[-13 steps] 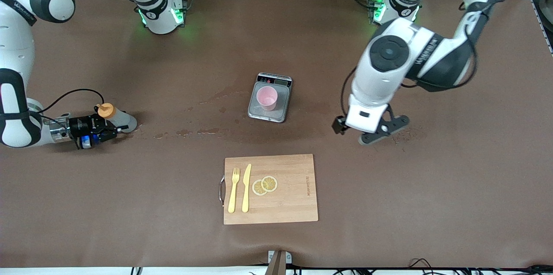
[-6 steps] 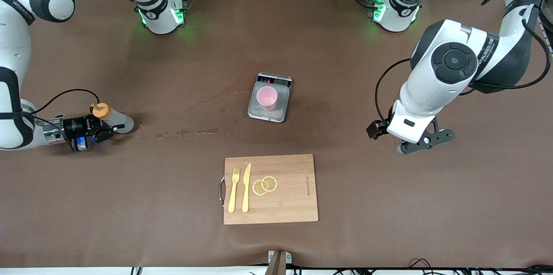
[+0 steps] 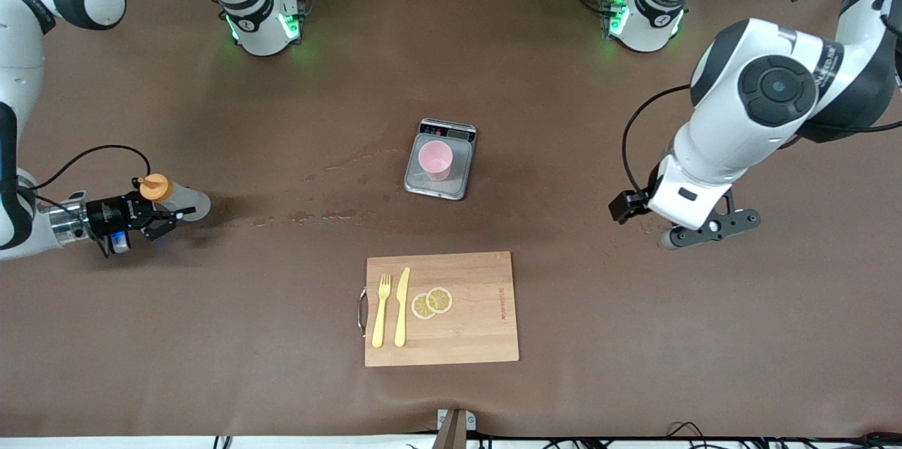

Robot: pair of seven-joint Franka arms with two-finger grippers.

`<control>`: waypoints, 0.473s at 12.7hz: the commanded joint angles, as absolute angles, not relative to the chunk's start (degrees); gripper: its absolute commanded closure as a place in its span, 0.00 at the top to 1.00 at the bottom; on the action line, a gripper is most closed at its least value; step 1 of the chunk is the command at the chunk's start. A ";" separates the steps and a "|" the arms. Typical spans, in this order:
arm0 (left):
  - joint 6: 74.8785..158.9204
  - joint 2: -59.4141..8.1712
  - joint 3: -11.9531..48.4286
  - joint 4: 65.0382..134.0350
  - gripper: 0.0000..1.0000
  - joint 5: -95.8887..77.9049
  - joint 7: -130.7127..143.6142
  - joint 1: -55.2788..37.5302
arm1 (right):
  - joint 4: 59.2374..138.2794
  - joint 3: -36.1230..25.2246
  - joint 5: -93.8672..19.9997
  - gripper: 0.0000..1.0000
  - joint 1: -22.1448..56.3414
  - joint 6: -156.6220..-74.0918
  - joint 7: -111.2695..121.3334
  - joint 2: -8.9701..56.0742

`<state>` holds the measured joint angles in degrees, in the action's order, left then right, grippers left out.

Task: Add sauce to pink cup with both arms
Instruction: 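Carry the inverted bottle toward the cup while the left gripper returns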

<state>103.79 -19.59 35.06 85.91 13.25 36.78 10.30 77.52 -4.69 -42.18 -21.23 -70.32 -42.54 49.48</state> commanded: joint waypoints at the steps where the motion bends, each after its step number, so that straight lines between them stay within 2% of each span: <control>1: 99.25 -14.08 29.82 86.57 1.00 9.50 28.33 9.76 | 78.22 -5.19 -39.82 0.44 -18.81 -69.87 -45.78 45.54; 6: 94.14 -7.13 15.67 86.84 1.00 3.17 10.74 6.25 | 78.49 -5.27 -36.13 0.44 -13.72 -71.28 -52.72 40.35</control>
